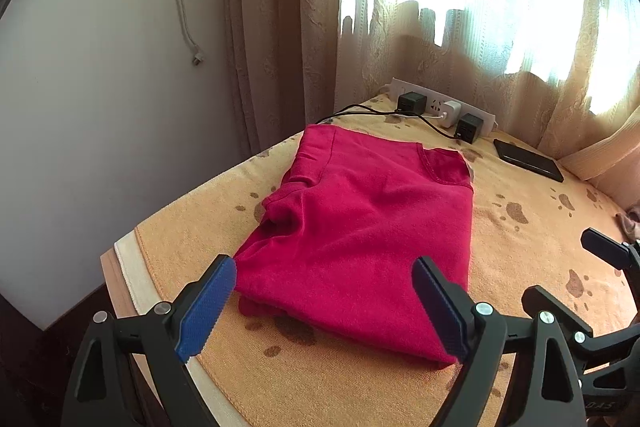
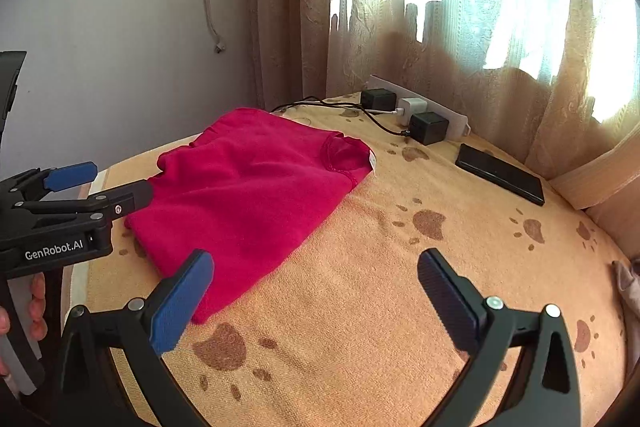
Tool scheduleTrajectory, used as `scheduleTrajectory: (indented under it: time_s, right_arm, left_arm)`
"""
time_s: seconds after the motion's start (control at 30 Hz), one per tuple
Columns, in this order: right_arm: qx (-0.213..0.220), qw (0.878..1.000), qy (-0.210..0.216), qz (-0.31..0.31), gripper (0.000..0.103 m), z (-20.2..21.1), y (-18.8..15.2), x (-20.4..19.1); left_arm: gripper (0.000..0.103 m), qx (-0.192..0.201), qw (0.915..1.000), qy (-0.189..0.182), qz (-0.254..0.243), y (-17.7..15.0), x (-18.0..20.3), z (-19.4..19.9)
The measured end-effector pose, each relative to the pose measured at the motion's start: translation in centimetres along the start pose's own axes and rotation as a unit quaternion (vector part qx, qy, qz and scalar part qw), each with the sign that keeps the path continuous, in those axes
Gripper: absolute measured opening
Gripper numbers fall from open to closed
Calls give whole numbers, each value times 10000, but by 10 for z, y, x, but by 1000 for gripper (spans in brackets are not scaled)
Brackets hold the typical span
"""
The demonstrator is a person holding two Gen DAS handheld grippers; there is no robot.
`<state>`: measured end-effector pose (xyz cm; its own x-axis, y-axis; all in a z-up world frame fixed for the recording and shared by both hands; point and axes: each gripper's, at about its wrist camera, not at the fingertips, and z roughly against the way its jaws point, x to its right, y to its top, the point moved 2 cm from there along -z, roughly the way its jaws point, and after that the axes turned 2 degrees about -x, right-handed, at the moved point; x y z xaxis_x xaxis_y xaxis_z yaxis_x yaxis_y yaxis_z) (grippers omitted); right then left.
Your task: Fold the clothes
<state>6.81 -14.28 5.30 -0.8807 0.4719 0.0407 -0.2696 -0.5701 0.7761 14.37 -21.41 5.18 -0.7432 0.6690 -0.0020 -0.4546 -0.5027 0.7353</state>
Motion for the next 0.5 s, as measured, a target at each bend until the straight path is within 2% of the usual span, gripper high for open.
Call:
scheduleTrajectory:
  time_s: [0.07,0.2,0.5]
  right_arm:
    - [-18,10000,-8,79,103,-2,-1,-5]
    - [-88,9999,86,66,103,-7,-4,-8]
    - [-176,9998,101,94,103,-12,-5,-10]
  left_arm:
    - [91,-9,9999,108,-68,-1,1,0]
    - [91,91,9978,582,-291,-2,6,1]
    - [91,6,9982,490,-332,-1,6,0]
